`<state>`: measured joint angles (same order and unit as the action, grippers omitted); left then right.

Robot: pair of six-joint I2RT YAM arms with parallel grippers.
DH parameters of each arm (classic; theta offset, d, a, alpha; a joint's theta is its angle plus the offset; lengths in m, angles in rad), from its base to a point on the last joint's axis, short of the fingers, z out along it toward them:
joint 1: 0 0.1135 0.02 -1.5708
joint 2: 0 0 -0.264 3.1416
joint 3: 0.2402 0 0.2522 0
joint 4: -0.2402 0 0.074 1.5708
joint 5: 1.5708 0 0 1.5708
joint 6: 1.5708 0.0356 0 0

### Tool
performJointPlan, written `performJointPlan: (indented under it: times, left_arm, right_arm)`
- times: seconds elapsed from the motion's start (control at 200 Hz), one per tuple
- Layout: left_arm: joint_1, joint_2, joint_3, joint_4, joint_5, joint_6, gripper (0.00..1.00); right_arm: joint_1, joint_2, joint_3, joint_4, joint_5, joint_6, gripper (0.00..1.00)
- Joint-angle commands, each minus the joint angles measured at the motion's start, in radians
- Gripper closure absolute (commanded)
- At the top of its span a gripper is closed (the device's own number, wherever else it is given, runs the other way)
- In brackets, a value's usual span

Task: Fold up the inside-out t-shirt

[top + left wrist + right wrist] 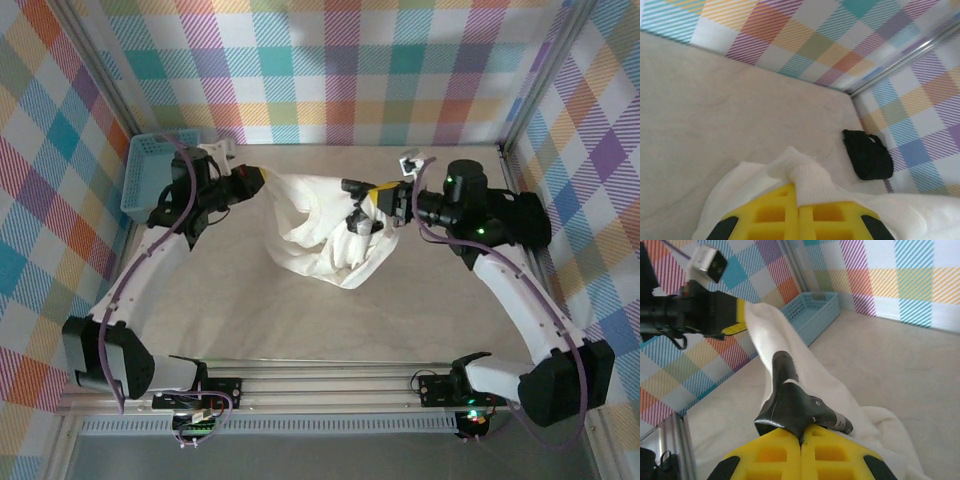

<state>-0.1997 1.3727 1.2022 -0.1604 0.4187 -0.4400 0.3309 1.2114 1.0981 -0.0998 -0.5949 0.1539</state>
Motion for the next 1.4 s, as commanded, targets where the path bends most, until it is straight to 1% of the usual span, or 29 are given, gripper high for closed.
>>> performJointPlan:
  times: [0.0, 0.06, 0.125, 0.185, 0.255, 0.335, 0.415, 0.49, 0.545, 0.62, 0.695, 0.81, 0.94, 1.055, 1.13, 1.26, 1.395]
  left_arm:
    - [0.0, 0.128, 0.003, -0.062, -0.081, 0.021, 1.0]
    - [0.0, 0.215, 0.019, -0.067, -0.092, 0.038, 0.96]
    - [0.0, 0.287, 0.037, -0.07, -0.106, 0.058, 0.84]
    - [0.0, 0.307, 0.026, -0.065, -0.143, 0.072, 0.75]
    - [-0.001, 0.268, -0.036, -0.026, -0.16, 0.091, 0.64]
    - [-0.018, 0.176, -0.145, 0.057, -0.136, 0.125, 0.54]
    - [-0.074, 0.103, -0.232, 0.109, -0.124, 0.186, 0.45]
    - [-0.15, 0.094, -0.255, 0.098, -0.128, 0.263, 0.41]
    - [-0.2, 0.124, -0.241, 0.068, -0.137, 0.314, 0.4]
    - [-0.223, 0.179, -0.205, 0.012, -0.167, 0.333, 0.4]
    - [-0.227, 0.218, -0.176, -0.059, -0.225, 0.31, 0.4]
    - [-0.226, 0.219, -0.203, -0.109, -0.287, 0.26, 0.39]
    - [-0.227, 0.185, -0.272, -0.082, -0.261, 0.206, 0.38]
    - [-0.226, 0.209, -0.282, -0.044, -0.207, 0.182, 0.38]
    - [-0.226, 0.239, -0.269, -0.019, -0.172, 0.165, 0.43]
    - [-0.226, 0.279, -0.242, 0.001, -0.158, 0.157, 0.6]
    - [-0.226, 0.301, -0.211, 0.007, -0.143, 0.165, 0.73]
  right_arm:
    - [0.027, 0.058, 0.079, -0.002, 0.01, 0.033, 1.0]
    - [0.028, 0.126, 0.115, -0.053, 0.051, 0.034, 1.0]
    - [0.027, 0.208, 0.169, -0.115, 0.081, 0.017, 1.0]
    - [0.026, 0.278, 0.217, -0.156, 0.1, 0.0, 1.0]
    - [0.025, 0.348, 0.259, -0.184, 0.12, -0.025, 1.0]
    - [0.024, 0.409, 0.3, -0.203, 0.135, -0.053, 1.0]
    - [0.02, 0.457, 0.339, -0.225, 0.144, -0.076, 1.0]
    - [0.019, 0.491, 0.368, -0.242, 0.149, -0.088, 1.0]
    - [0.017, 0.504, 0.38, -0.245, 0.151, -0.094, 1.0]
    - [0.013, 0.512, 0.389, -0.247, 0.152, -0.098, 1.0]
    - [0.01, 0.511, 0.392, -0.25, 0.155, -0.102, 1.0]
    - [-0.001, 0.506, 0.388, -0.251, 0.158, -0.105, 1.0]
    - [-0.006, 0.511, 0.389, -0.246, 0.15, -0.102, 1.0]
    - [-0.006, 0.52, 0.388, -0.238, 0.139, -0.094, 1.0]
    - [-0.006, 0.524, 0.387, -0.238, 0.138, -0.093, 1.0]
    - [-0.006, 0.522, 0.381, -0.236, 0.138, -0.092, 1.0]
    - [-0.006, 0.52, 0.376, -0.239, 0.14, -0.097, 1.0]
